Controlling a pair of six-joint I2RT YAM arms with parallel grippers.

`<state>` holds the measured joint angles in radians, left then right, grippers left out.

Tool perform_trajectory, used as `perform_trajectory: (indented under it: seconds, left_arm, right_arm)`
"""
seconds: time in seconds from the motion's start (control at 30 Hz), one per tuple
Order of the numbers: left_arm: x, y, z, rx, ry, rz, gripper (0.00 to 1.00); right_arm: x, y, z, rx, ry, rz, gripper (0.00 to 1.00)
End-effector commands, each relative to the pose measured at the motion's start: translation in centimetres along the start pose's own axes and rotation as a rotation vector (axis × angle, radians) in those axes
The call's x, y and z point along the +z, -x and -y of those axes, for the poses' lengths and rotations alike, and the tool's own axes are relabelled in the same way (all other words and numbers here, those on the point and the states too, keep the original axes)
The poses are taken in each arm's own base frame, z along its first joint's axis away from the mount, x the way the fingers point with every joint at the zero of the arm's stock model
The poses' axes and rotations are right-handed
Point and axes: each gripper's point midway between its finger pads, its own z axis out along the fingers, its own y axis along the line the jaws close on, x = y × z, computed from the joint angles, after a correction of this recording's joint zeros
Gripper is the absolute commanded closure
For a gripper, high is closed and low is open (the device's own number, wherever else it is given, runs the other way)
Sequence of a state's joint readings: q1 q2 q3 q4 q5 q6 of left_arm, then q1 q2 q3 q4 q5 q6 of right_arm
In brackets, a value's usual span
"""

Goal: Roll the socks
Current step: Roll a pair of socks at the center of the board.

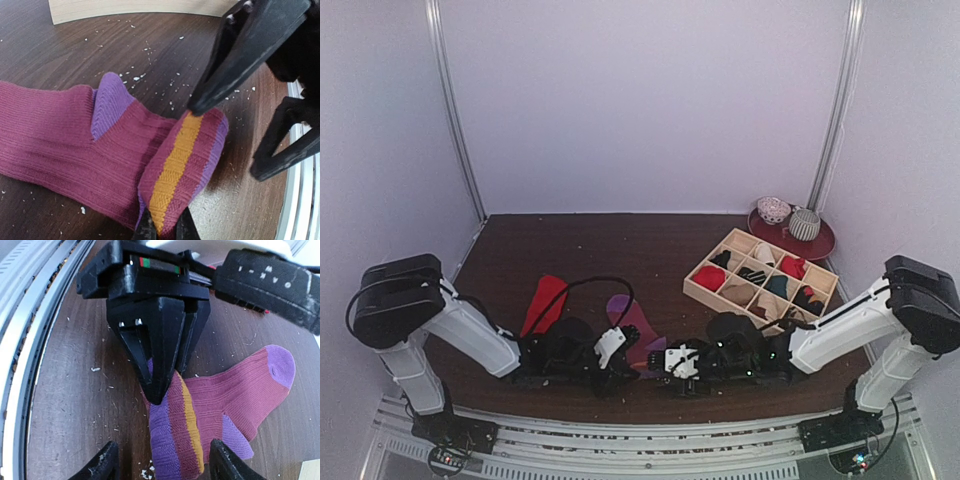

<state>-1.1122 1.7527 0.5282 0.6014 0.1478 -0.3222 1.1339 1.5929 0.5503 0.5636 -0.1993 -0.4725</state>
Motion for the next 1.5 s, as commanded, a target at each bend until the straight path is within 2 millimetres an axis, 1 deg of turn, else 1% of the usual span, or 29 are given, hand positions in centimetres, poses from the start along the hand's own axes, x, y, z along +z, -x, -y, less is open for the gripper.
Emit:
perform_trajectory:
  seconds: [0.0,0.1,0.2,0.37,0.47,0.57,0.6,0.63,0.67,0.7,0.73,0.77,0.8,0.83,0.9,0.93,1.0,1.03,1.1,1.17,1.2,1.23,1.33,1.47]
  left_arm:
    - [-1.4,-11.8,-0.7,-0.094,0.007,-0.395,1.00]
    - [-1.5,-11.9,-0.6,-0.091,0.000,-0.398,1.00]
    - [-1.5,-11.9,-0.5,-0.089,-0.008,-0.397,1.00]
    - [-1.6,-12.1,-0.3,-0.084,-0.022,-0.397,1.00]
    - [-1.6,-12.1,-0.3,-0.078,-0.029,-0.398,1.00]
    - [-1.8,-11.7,-0.4,-0.062,-0.018,-0.375,1.00]
    - [-2.0,-11.4,-0.5,-0.050,-0.012,-0.361,0.94]
    - [-2.2,-10.9,-0.8,-0.034,0.008,-0.343,0.87]
    - [-2.4,-10.1,-1.3,-0.012,0.039,-0.315,0.76]
    - [-2.8,-9.2,-1.8,0.011,0.071,-0.282,0.69]
    - [-3.3,-8.1,-2.3,0.037,0.108,-0.240,0.67]
    - [-3.9,-6.8,-2.8,0.068,0.147,-0.186,0.66]
    - [-5.0,-4.5,-3.2,0.104,0.204,-0.094,0.66]
    - [-6.0,-3.0,-3.5,0.140,0.263,-0.023,0.63]
    - [-8.0,-0.1,-3.4,0.212,0.333,0.119,0.55]
    - [-8.7,1.1,-3.2,0.246,0.347,0.170,0.49]
    - [-9.5,2.8,-2.0,0.351,0.344,0.237,0.41]
    - [-9.6,3.5,-1.3,0.399,0.339,0.262,0.41]
    - [-9.2,4.2,-0.1,0.472,0.314,0.286,0.40]
    - [-8.4,4.4,0.8,0.516,0.278,0.289,0.41]
    - [-7.9,4.3,1.0,0.530,0.269,0.288,0.40]
    - [-7.0,3.8,1.0,0.544,0.262,0.271,0.41]
    - [-5.5,4.1,1.3,0.567,0.252,0.284,0.40]
    - [-4.5,4.8,1.8,0.589,0.239,0.314,0.40]
  right_arm:
    - [1.3,0.0,1.1,-0.053,-0.044,-0.031,0.39]
    - [2.0,-0.4,1.4,-0.045,-0.054,-0.056,0.40]
    - [2.6,-1.4,1.2,-0.032,-0.044,-0.105,0.45]
    - [3.7,-3.2,1.2,0.033,-0.038,-0.185,0.62]
    - [3.9,-4.4,1.1,0.071,-0.029,-0.228,0.69]
    - [4.0,-5.5,0.7,0.130,0.006,-0.268,0.79]
    - [4.1,-5.4,0.6,0.162,0.031,-0.267,0.81]
    - [4.0,-5.3,0.2,0.195,0.069,-0.271,0.82]
    - [3.8,-5.2,-0.5,0.243,0.117,-0.274,0.83]
    - [3.6,-4.8,-1.0,0.282,0.158,-0.268,0.83]
    - [3.3,-4.7,-1.4,0.325,0.195,-0.268,0.83]
    - [3.0,-4.6,-1.8,0.373,0.233,-0.272,0.83]
    - [2.8,-4.7,-2.2,0.424,0.273,-0.290,0.83]
    - [2.7,-4.6,-2.5,0.470,0.314,-0.300,0.83]
    - [2.5,-5.0,-3.2,0.568,0.377,-0.338,0.83]
    - [2.5,-5.1,-3.4,0.615,0.399,-0.355,0.82]
    - [2.6,-5.8,-3.7,0.707,0.438,-0.397,0.82]
    - [2.6,-6.0,-3.9,0.749,0.458,-0.411,0.82]
    - [2.7,-6.2,-4.1,0.837,0.495,-0.423,0.82]
    - [2.8,-6.2,-4.3,0.888,0.517,-0.424,0.82]
    - [2.9,-6.2,-4.4,0.905,0.522,-0.429,0.82]
    - [3.0,-6.4,-4.5,0.916,0.531,-0.438,0.82]
    - [3.2,-6.3,-4.8,0.945,0.559,-0.434,0.82]
    - [3.0,-6.3,-5.3,0.956,0.593,-0.437,0.82]
